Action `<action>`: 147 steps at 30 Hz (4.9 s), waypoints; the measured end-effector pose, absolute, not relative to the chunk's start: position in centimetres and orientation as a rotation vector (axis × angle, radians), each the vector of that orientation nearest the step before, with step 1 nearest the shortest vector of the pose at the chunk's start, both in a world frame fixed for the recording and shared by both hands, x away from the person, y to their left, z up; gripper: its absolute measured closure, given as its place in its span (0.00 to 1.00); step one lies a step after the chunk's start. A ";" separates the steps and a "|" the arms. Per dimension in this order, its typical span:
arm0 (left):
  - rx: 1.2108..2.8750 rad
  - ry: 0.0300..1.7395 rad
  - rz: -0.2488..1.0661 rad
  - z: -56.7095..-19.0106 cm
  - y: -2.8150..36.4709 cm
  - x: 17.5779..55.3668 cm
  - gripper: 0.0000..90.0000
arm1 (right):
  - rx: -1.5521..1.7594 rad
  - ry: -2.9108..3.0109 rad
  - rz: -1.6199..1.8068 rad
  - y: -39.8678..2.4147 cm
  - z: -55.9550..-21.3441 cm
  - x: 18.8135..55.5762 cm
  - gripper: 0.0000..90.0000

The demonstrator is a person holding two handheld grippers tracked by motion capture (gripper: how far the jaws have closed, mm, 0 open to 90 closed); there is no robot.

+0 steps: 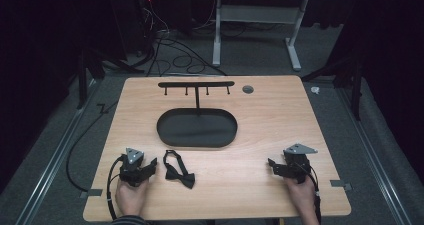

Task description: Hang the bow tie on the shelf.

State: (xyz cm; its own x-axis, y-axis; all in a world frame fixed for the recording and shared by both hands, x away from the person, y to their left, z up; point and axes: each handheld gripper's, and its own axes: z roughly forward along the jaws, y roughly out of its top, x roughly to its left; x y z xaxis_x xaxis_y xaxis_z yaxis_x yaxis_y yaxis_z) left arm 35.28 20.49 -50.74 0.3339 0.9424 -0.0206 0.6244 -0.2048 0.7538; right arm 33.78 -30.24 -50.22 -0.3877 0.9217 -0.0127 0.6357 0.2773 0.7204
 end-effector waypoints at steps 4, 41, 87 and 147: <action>1.930 1.368 0.599 -50.7 20.5 35.3 0.48 | 1.400 2.123 0.892 -30.3 -50.2 33.8 0.32; 1.925 1.387 0.607 -50.7 20.2 35.0 0.45 | 1.404 2.120 0.892 -30.2 -50.2 33.8 0.32; 1.901 1.262 0.462 -46.3 17.8 35.2 0.52 | 1.389 2.134 0.897 -30.1 -50.2 33.8 0.32; 1.947 1.143 0.431 -43.8 15.6 36.1 0.97 | 1.389 2.137 0.903 -30.2 -50.2 33.9 0.32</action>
